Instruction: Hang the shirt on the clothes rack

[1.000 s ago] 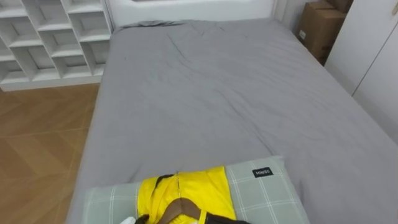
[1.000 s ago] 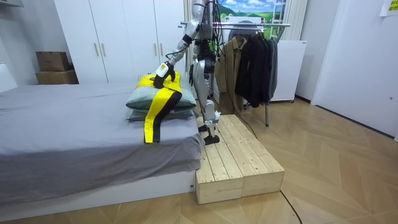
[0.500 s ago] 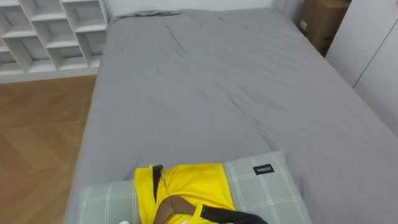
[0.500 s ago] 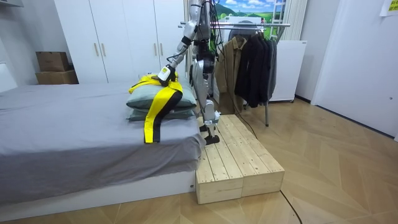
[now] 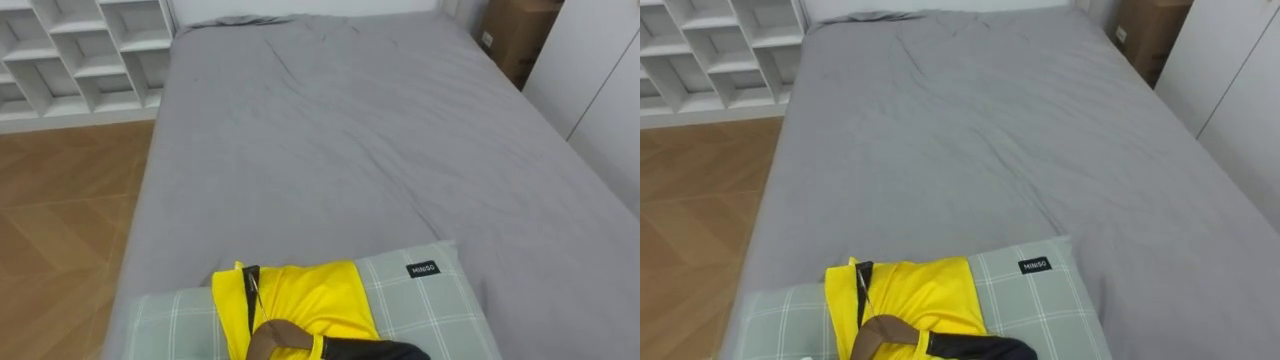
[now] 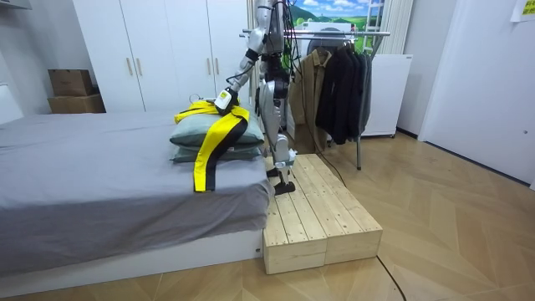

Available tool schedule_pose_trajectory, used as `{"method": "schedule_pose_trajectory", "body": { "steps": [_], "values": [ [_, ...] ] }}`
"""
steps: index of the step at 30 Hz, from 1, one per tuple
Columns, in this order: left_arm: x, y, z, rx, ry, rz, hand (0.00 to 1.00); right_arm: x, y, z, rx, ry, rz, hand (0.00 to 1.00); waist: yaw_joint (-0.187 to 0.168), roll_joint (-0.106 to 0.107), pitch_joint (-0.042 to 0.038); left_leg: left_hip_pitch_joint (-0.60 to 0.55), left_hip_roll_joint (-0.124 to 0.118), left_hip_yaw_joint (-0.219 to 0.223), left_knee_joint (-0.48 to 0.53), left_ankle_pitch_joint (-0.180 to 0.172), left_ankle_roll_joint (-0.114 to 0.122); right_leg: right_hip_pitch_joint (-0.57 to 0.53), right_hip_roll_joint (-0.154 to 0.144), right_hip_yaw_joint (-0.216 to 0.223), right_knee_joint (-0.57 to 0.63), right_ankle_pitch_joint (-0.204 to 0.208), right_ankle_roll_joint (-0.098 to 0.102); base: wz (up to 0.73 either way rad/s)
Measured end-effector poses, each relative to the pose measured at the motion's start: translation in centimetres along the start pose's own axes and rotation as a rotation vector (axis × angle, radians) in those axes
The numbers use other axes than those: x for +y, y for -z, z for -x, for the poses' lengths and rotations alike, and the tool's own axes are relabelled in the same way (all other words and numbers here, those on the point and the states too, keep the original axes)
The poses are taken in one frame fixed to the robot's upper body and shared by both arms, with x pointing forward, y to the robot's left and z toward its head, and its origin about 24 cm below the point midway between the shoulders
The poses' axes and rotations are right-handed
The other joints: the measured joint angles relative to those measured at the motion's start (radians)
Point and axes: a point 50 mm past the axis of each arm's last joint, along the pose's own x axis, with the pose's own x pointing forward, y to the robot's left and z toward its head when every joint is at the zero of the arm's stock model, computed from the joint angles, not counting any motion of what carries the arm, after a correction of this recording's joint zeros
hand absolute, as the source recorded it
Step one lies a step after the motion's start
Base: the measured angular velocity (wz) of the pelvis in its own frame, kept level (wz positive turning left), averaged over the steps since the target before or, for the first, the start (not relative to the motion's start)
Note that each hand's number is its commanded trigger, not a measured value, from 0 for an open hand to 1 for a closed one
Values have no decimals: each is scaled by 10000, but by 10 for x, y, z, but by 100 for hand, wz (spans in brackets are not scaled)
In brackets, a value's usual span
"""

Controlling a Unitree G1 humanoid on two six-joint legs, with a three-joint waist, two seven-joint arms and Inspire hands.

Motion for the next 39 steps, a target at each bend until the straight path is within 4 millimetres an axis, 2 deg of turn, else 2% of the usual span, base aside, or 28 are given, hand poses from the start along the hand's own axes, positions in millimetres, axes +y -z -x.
{"method": "schedule_pose_trajectory", "body": {
  "steps": [14,26,35,39],
  "values": [
    [-1,1,0,16,1,44,100,0,1,0,-145,-97,51,0,-11,31,-17,57,1,11,5,1,0,45,-10,-20,-16,2,-3,0],
    [-3,-1,2,-137,-513,237,100,-1,1,0,-204,-69,-1,0,-38,169,-23,177,8,-3,0,-1,-2,176,-2,-67,-16,13,-20,0],
    [18,-16,0,-842,-1565,821,100,1,-4,0,-462,-234,274,0,-3,167,-29,191,6,-66,50,-2,-6,237,-24,-264,-7,13,-20,2],
    [44,-42,4,-2195,-2515,874,100,1,-1,1,-577,-331,491,0,-5,173,-29,309,-5,-171,106,-2,-5,440,-40,-362,-24,13,-20,7]
  ]
}}
